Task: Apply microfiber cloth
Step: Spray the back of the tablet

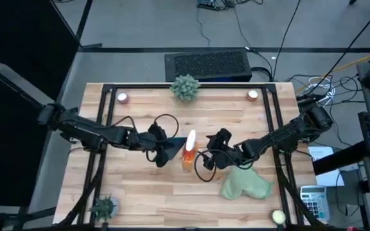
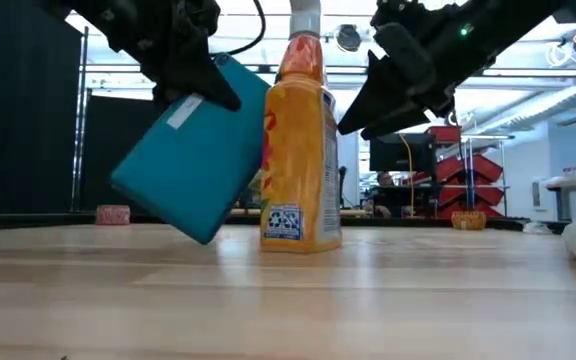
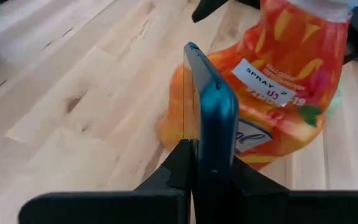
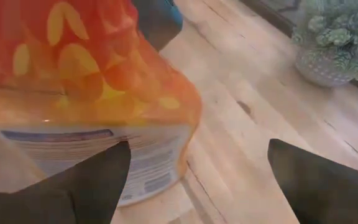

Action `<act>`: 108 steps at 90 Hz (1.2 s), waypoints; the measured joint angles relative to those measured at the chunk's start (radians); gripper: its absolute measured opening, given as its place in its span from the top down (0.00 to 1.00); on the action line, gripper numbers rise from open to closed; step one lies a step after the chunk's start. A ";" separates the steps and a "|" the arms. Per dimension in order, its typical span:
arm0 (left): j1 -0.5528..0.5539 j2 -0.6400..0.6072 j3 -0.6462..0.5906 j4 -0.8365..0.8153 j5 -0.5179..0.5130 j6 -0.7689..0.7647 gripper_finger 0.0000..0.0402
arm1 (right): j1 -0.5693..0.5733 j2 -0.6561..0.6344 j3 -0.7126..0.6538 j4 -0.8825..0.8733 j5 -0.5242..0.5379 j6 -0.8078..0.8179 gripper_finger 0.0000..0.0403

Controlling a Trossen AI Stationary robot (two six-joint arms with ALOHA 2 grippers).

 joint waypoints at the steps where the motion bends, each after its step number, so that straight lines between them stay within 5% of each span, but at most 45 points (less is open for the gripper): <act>1: 0.000 0.000 0.000 0.000 0.000 -0.004 0.97 | -0.001 -0.001 0.000 0.000 -0.001 -0.003 0.10; 85: -0.027 0.000 0.000 0.000 0.017 -0.037 0.97 | -0.001 -0.166 0.051 -0.298 -0.052 -0.043 0.10; 108: -0.148 -0.019 0.000 -0.024 0.043 -0.190 0.97 | 0.011 -0.213 0.050 -0.590 -0.161 0.179 0.10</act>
